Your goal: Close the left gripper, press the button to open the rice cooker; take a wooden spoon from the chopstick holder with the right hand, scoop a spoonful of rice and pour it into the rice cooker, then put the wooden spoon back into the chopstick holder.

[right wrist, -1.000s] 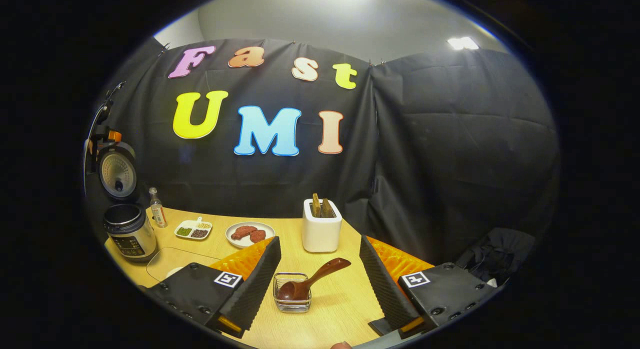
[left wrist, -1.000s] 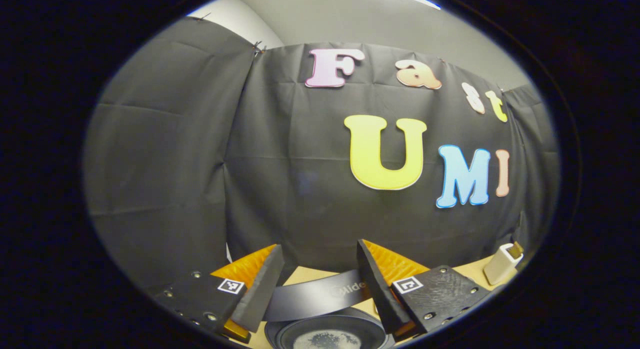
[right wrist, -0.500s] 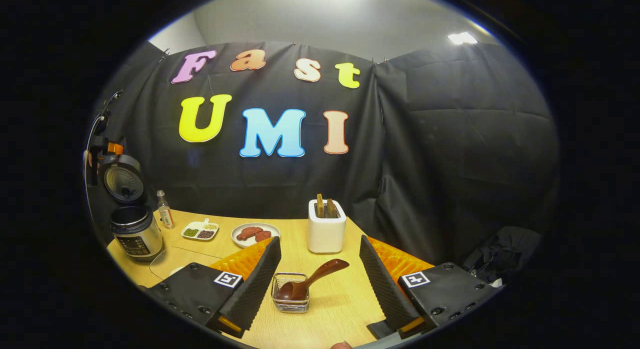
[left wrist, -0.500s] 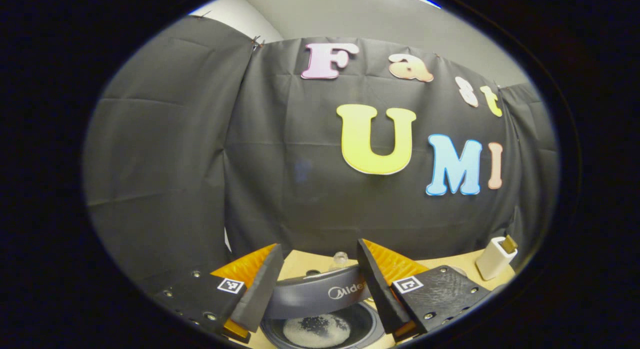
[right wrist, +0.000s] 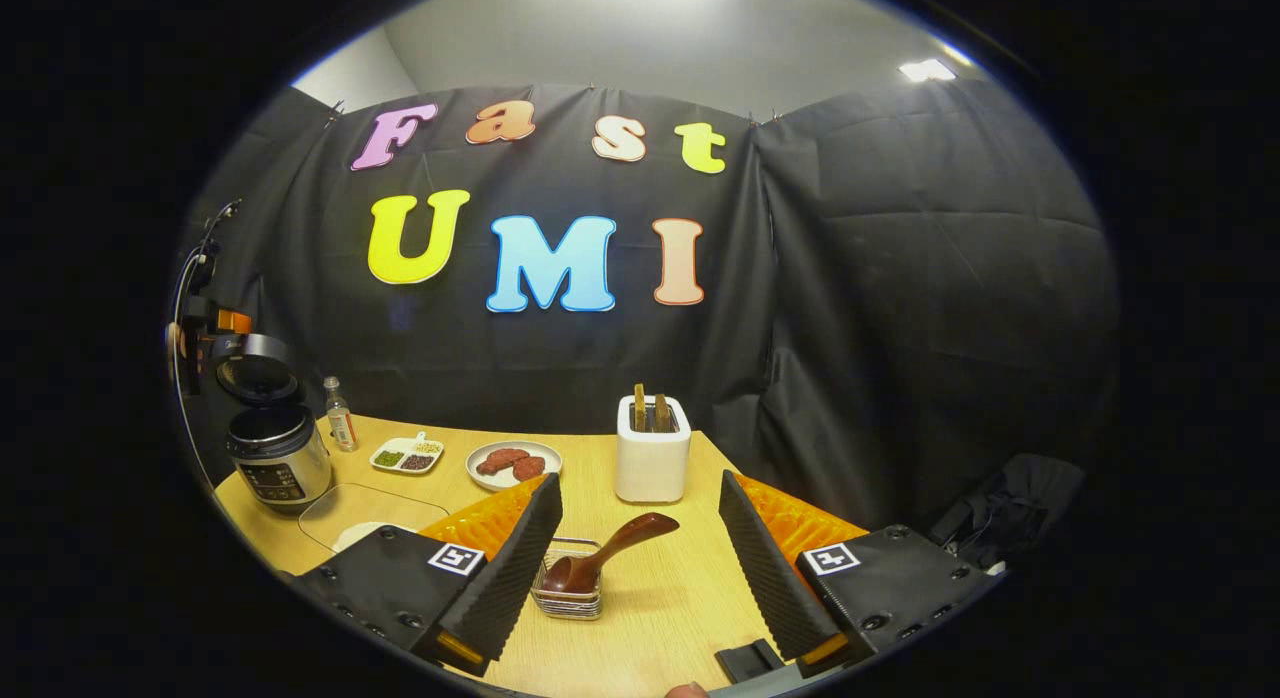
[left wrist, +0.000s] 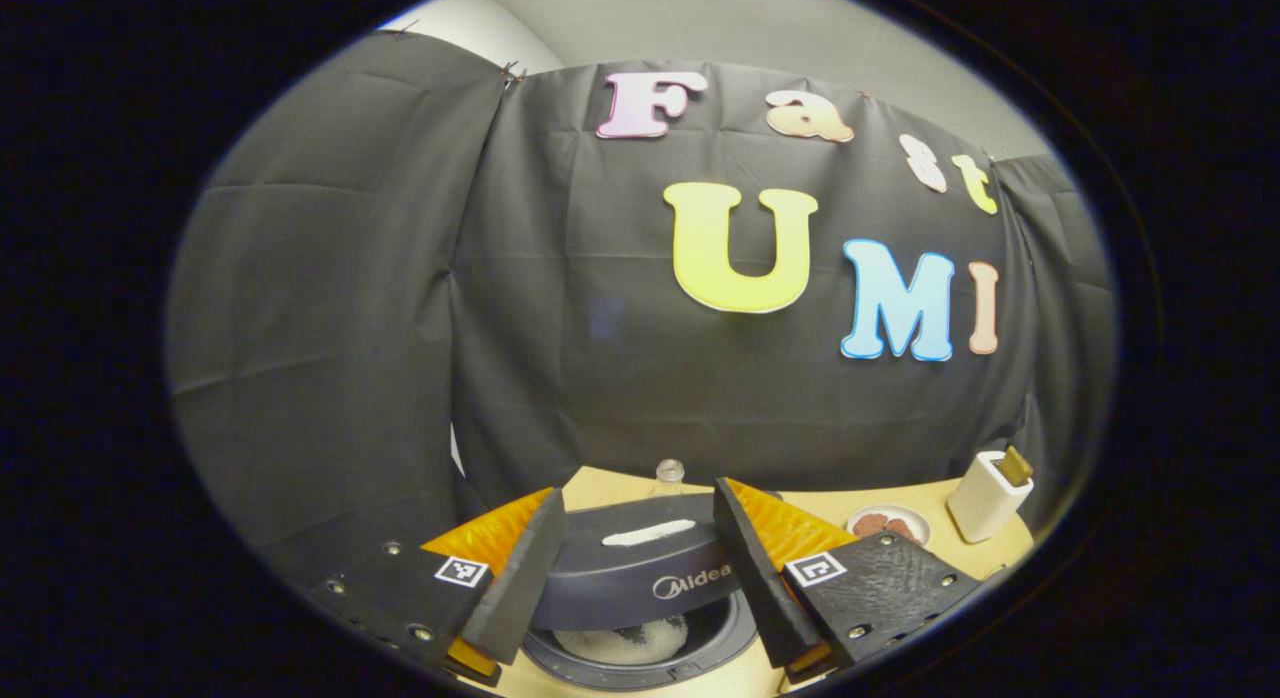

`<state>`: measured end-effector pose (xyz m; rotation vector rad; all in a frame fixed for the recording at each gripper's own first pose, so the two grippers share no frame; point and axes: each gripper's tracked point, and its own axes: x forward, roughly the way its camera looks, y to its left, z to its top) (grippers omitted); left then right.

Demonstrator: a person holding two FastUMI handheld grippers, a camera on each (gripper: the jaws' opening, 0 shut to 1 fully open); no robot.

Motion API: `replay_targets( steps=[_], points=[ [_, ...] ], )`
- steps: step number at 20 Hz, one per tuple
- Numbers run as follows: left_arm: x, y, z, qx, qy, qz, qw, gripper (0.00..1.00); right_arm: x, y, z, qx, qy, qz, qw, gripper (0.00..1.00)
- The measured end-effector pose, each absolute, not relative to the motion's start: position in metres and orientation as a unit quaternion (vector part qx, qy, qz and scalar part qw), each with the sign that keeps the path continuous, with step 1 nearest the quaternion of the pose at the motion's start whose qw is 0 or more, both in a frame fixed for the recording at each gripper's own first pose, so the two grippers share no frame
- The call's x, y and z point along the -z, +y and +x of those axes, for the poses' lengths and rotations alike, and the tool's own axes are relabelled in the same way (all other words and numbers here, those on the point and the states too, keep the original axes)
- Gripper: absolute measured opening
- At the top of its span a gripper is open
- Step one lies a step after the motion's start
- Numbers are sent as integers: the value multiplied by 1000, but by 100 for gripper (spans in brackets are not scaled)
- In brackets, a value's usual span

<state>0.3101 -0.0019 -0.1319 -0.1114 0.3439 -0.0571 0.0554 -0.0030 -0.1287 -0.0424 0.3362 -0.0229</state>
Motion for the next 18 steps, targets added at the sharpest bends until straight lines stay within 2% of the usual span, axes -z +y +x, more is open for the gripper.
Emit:
replay_targets(
  steps=[4, 17, 18],
  points=[
    [150, -11, 292, 24, 177, -54, 982, 91, 130, -17, 52, 9, 169, -18, 985, 100],
    [212, -34, 252, 5, 185, -29, 982, 94, 143, -33, 47, -9, 185, -26, 982, 100],
    [215, -35, 252, 3, 186, -28, 982, 93, 144, -34, 47, -10, 186, -26, 982, 97]
  ],
)
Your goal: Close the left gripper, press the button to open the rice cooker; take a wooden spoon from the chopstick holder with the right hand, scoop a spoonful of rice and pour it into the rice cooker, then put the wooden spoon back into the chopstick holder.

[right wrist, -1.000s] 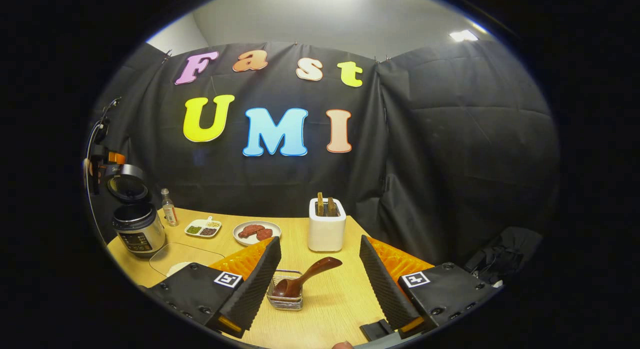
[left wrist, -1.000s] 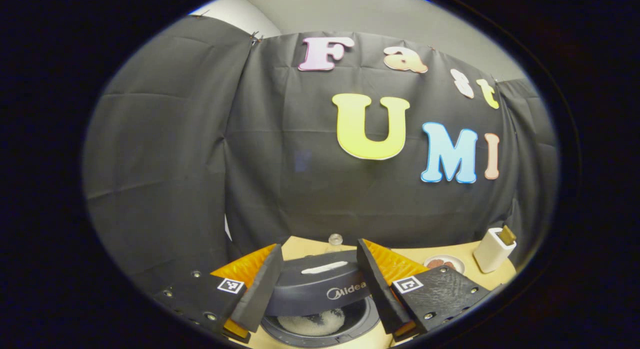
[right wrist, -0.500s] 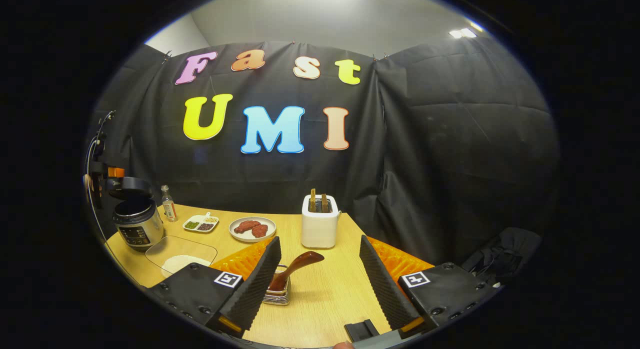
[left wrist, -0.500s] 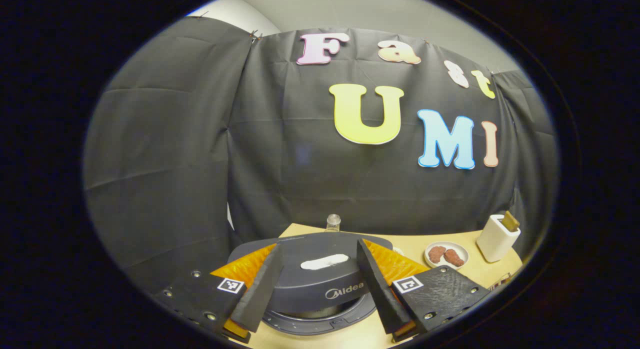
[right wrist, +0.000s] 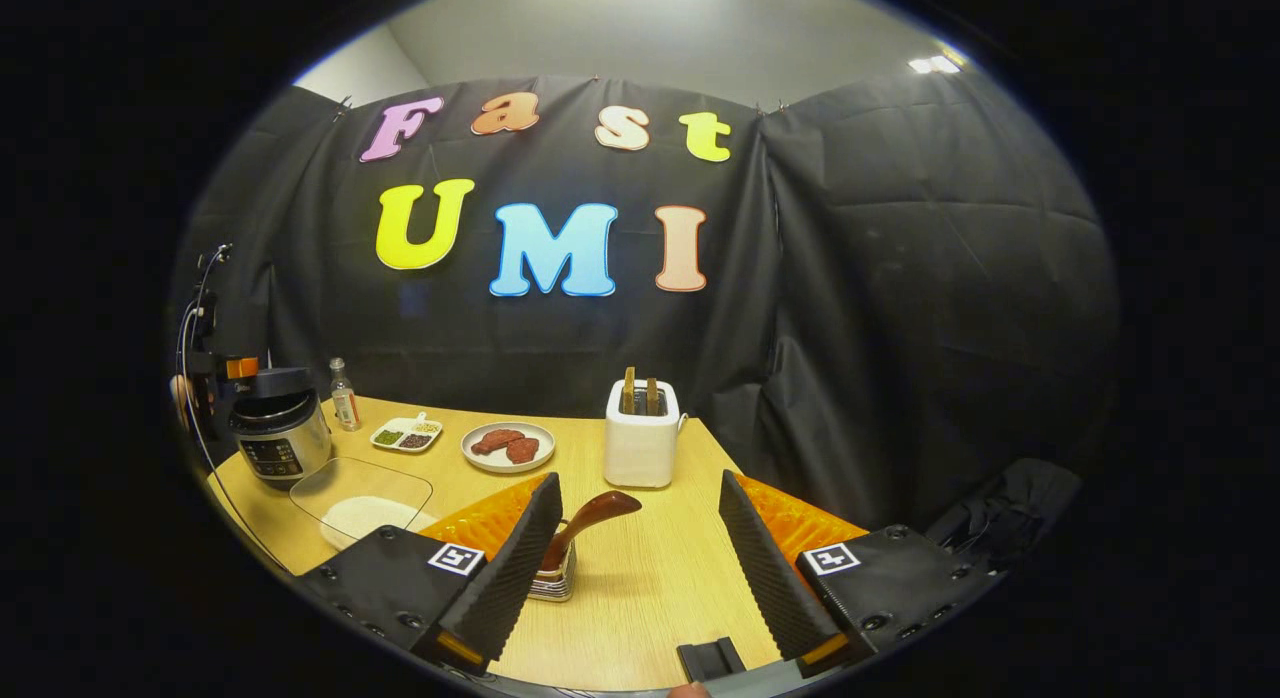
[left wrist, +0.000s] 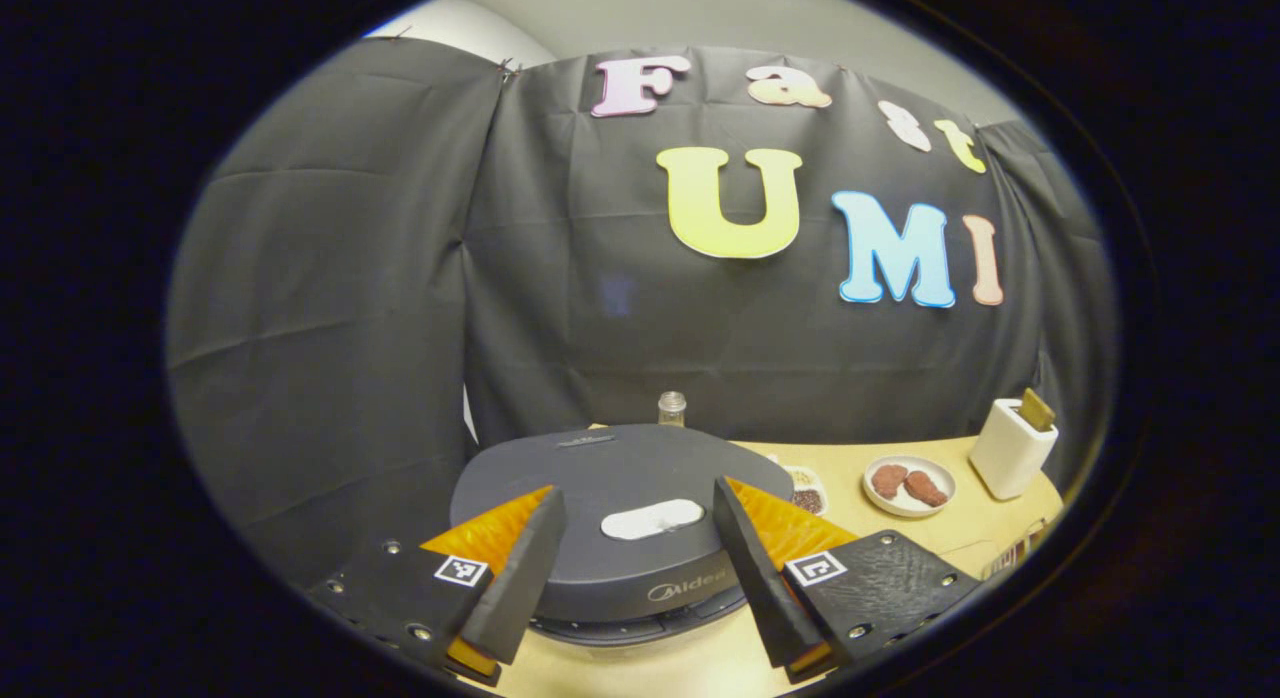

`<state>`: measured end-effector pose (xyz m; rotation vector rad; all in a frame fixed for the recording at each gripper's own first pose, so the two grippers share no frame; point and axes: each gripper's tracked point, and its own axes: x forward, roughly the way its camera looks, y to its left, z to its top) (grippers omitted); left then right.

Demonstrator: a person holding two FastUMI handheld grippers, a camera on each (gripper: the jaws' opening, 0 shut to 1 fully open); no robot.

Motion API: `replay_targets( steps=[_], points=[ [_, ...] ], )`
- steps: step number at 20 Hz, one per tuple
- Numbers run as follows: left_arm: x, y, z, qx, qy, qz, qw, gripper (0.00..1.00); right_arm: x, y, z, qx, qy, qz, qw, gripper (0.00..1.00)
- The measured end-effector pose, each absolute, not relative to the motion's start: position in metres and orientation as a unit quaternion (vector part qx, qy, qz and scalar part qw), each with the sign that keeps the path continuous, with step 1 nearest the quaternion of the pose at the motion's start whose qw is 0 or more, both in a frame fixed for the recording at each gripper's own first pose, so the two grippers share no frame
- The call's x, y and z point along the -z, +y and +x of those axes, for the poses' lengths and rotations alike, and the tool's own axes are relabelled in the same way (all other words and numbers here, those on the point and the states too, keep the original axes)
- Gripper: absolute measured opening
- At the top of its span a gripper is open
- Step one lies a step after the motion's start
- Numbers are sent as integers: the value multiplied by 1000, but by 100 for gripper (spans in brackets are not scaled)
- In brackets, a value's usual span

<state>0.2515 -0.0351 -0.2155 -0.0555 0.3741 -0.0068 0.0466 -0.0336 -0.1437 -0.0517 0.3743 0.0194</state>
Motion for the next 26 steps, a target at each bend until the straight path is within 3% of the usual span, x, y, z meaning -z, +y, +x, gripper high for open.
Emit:
replay_targets(
  steps=[25, 26],
  points=[
    [261, -45, 226, -12, 210, -17, 978, 92, 150, -7, 51, -26, 191, -31, 981, 100],
    [260, -44, 224, -12, 208, -15, 978, 96, 149, -5, 51, -28, 190, -32, 981, 100]
  ],
)
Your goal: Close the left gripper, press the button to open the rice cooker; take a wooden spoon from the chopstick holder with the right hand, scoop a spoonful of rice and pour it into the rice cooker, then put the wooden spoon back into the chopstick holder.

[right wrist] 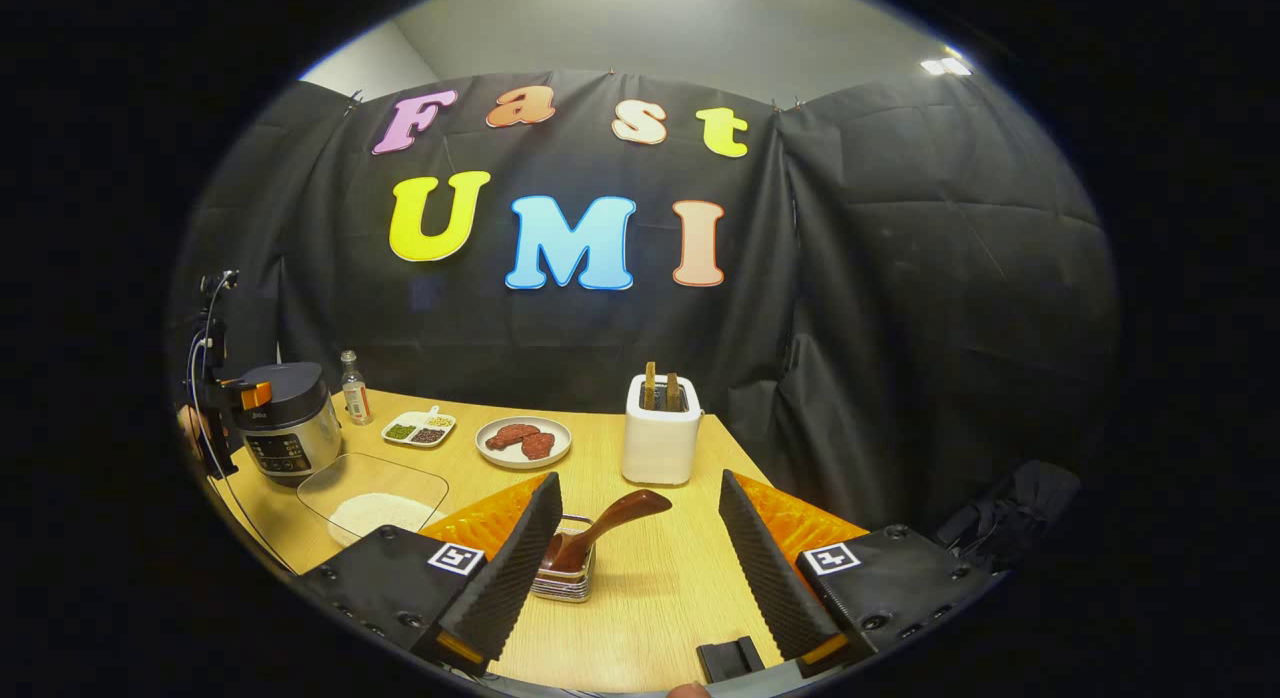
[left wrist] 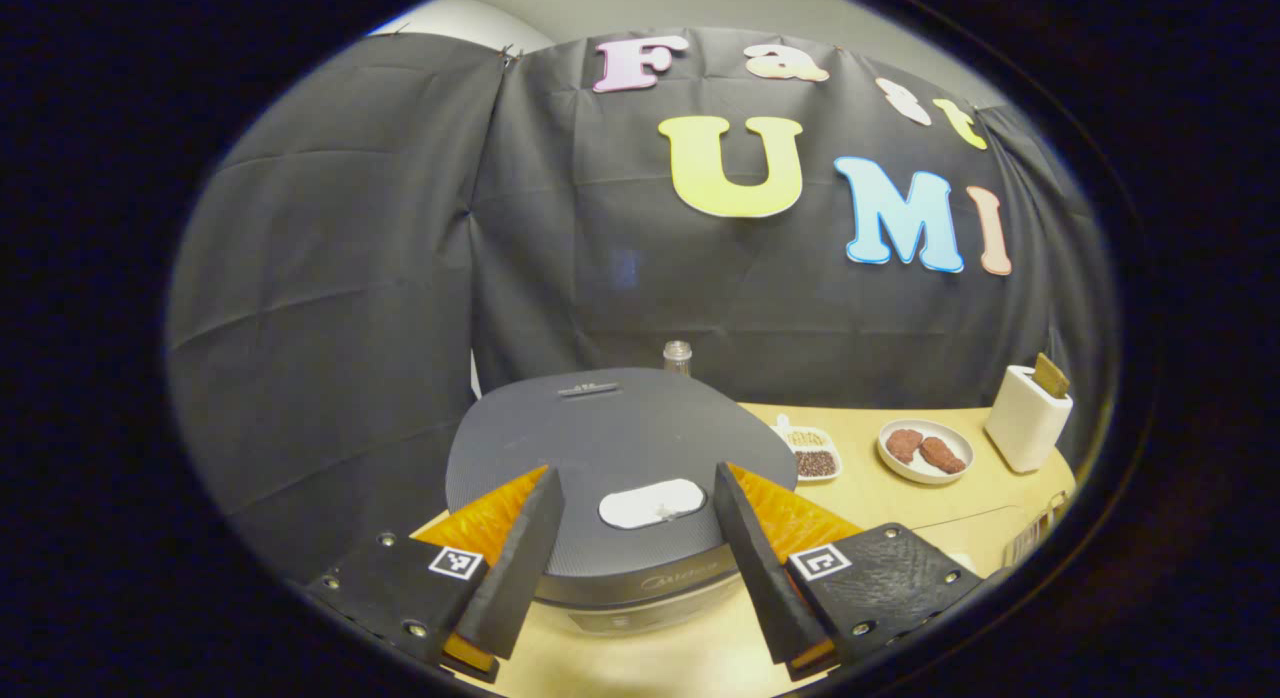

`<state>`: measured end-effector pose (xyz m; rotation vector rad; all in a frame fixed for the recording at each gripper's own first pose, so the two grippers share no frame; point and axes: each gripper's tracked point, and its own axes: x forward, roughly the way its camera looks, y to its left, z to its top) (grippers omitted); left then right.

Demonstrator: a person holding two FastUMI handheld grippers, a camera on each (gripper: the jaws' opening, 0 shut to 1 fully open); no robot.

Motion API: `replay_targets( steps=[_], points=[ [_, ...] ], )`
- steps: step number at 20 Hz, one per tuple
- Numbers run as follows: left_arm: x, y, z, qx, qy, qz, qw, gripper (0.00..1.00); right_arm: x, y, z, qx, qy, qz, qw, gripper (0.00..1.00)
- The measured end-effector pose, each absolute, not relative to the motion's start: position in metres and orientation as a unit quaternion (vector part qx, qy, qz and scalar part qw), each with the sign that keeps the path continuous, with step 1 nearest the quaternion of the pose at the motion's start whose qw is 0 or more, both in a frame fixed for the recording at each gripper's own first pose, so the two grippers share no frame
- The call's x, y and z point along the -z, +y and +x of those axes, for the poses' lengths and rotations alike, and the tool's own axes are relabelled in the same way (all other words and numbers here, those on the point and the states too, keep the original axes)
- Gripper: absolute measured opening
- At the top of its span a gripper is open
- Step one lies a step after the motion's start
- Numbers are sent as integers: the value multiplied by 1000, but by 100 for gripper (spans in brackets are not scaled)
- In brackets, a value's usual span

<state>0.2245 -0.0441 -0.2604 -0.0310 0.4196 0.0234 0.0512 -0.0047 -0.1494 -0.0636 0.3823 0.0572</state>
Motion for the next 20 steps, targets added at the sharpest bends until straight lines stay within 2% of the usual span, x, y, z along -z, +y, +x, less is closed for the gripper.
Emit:
replay_targets(
  steps=[4, 8, 9, 11, 14, 18, 19, 20],
  points=[
    [251, -51, 229, -4, 188, 0, 982, 92, 141, 3, 53, -39, 181, -30, 982, 100],
    [193, -61, 208, 6, 143, 9, 990, 88, 128, 14, 61, -60, 161, -19, 985, 97],
    [176, -63, 197, 10, 130, 6, 991, 88, 124, 18, 63, -68, 155, -13, 986, 100],
    [136, -67, 173, 12, 101, 3, 995, 88, 116, 26, 67, -86, 140, -3, 986, 97],
    [86, -77, 138, 9, 59, 6, 998, 88, 106, 37, 68, -117, 121, 0, 986, 99],
    [50, -85, 96, 17, 36, 5, 999, 88, 88, 42, 65, -132, 100, 6, 986, 97],
    [45, -83, 88, 17, 34, 2, 999, 88, 81, 46, 63, -134, 93, 9, 987, 100],
    [40, -82, 80, 17, 30, 0, 999, 88, 75, 48, 61, -135, 86, 8, 987, 97]
  ],
)
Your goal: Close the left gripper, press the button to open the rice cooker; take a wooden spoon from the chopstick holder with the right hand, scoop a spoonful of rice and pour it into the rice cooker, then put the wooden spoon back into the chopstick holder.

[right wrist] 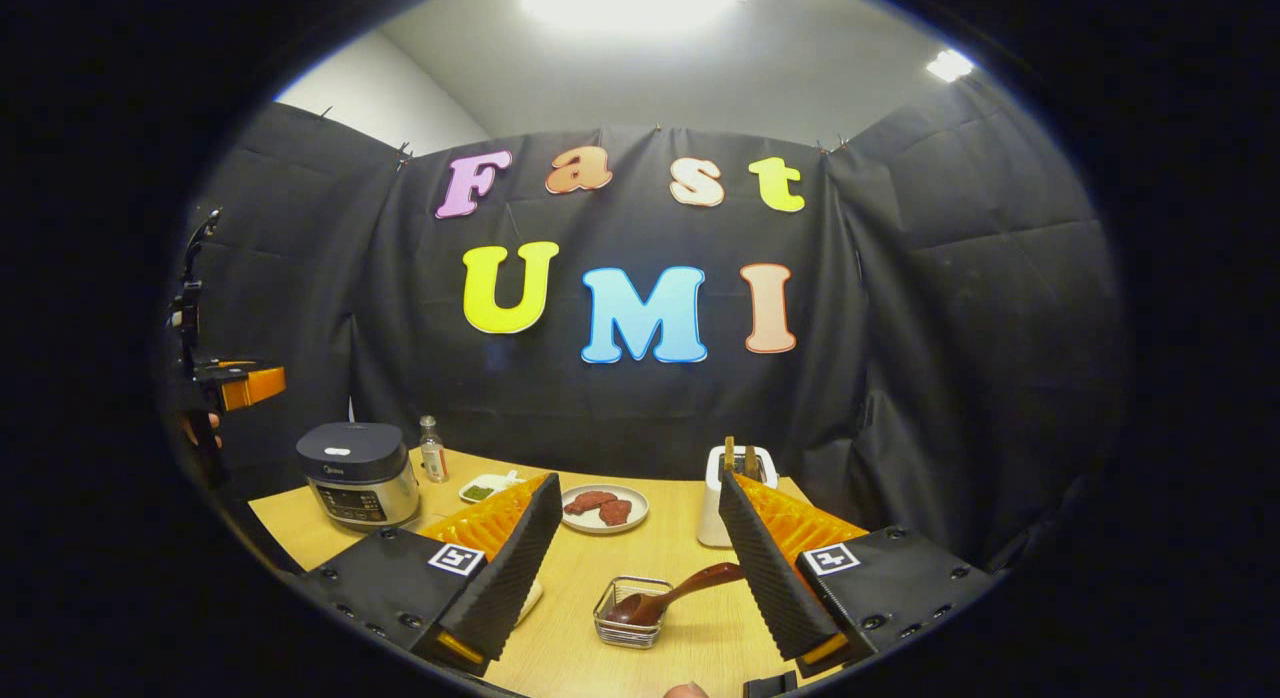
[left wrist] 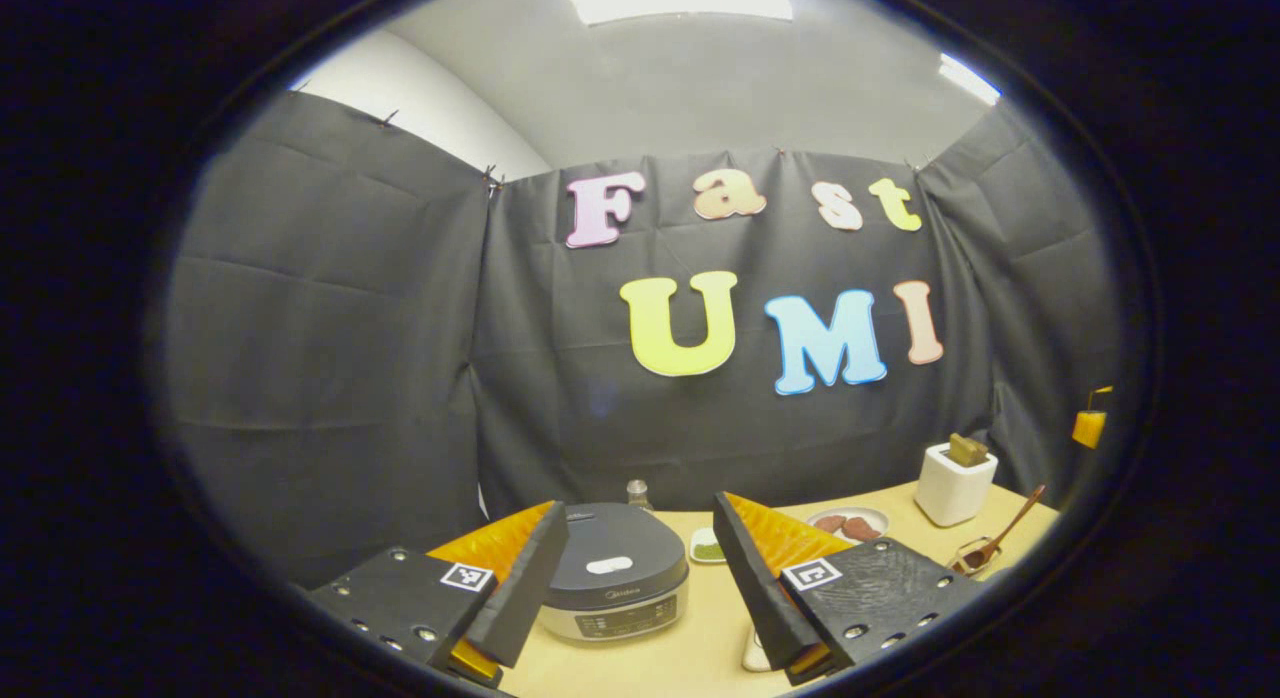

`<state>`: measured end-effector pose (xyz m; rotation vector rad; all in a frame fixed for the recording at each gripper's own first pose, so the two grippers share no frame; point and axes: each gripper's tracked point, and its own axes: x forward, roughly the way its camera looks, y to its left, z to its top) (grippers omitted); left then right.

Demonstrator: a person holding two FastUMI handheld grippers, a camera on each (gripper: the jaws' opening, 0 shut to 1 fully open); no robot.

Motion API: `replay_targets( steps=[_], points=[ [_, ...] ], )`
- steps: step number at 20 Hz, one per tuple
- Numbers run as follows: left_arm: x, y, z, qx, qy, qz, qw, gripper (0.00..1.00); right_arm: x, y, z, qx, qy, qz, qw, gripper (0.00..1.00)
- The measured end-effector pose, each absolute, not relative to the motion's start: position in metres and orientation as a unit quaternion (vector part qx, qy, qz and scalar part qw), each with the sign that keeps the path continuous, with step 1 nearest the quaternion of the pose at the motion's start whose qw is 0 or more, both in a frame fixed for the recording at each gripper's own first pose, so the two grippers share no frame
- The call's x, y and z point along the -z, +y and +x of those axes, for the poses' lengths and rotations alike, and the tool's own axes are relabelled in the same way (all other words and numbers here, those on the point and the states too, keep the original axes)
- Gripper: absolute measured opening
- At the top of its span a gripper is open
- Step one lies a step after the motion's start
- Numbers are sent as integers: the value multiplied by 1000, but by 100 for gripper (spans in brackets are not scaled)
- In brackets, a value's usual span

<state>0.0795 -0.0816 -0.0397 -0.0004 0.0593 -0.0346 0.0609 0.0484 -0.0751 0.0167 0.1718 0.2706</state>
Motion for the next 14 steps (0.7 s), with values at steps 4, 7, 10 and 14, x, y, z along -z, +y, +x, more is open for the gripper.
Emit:
replay_targets(
  steps=[4, 7, 10, 14],
  points=[
    [23, -76, 52, 30, 17, 12, 999, 89, 58, 58, 51, -130, 69, 14, 989, 97],
    [9, -67, 31, 38, 3, 1, 999, 90, 43, 62, 45, -119, 50, 9, 992, 100],
    [4, -60, 17, 44, 0, -6, 999, 88, 34, 67, 34, -108, 41, 21, 993, 100],
    [-2, -46, -1, 42, -9, -1, 999, 87, 23, 70, 24, -101, 30, 21, 994, 99]
  ],
)
